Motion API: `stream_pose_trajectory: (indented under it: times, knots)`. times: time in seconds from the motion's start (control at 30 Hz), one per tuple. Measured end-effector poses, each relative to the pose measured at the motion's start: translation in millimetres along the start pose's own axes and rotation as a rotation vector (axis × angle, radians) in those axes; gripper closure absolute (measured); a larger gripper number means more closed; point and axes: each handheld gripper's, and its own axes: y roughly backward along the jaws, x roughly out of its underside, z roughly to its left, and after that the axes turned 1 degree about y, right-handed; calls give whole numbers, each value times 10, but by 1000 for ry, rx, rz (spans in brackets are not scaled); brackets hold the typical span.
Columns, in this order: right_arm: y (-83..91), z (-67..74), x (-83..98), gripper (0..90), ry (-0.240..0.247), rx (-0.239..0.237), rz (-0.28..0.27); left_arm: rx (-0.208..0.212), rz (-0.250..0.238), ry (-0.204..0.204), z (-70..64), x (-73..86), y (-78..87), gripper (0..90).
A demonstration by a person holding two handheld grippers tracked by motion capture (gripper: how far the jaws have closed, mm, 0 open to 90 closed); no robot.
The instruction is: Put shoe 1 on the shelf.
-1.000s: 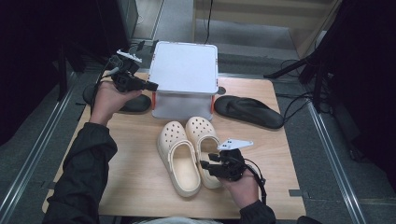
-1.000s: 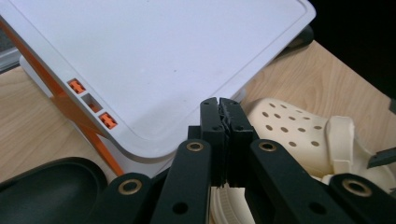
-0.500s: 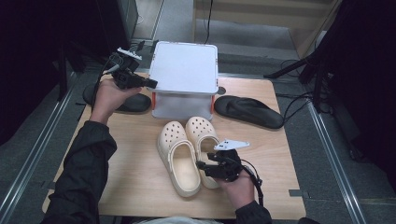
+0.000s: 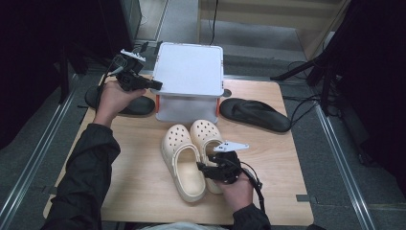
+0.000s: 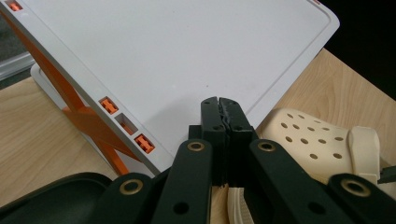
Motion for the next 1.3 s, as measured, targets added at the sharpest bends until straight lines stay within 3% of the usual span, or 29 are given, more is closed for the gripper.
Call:
stream_pose_trajectory:
  times: [0.13,0.27,0.53,0.7,0.8,0.93,1.3]
  knots:
    - [-54,25,-26,477,-3,5,1,-5,1,-4,-5,-2,1,900]
    - [-113,47,-34,485,21,41,-1,-9,-3,-2,-12,7,2,900]
    - [-298,84,-132,447,-22,90,-4,-15,-2,-3,-23,5,1,899]
    - [-363,86,-171,558,-25,137,-3,-13,-3,0,-20,7,2,899]
    - [-351,62,-165,609,-49,120,-15,-14,-2,2,-20,7,4,897]
    - [-319,34,-148,655,-60,137,-42,-26,3,-8,-41,-1,-1,897]
    - [-210,-21,-367,661,-27,111,-43,-15,3,5,-25,3,4,896]
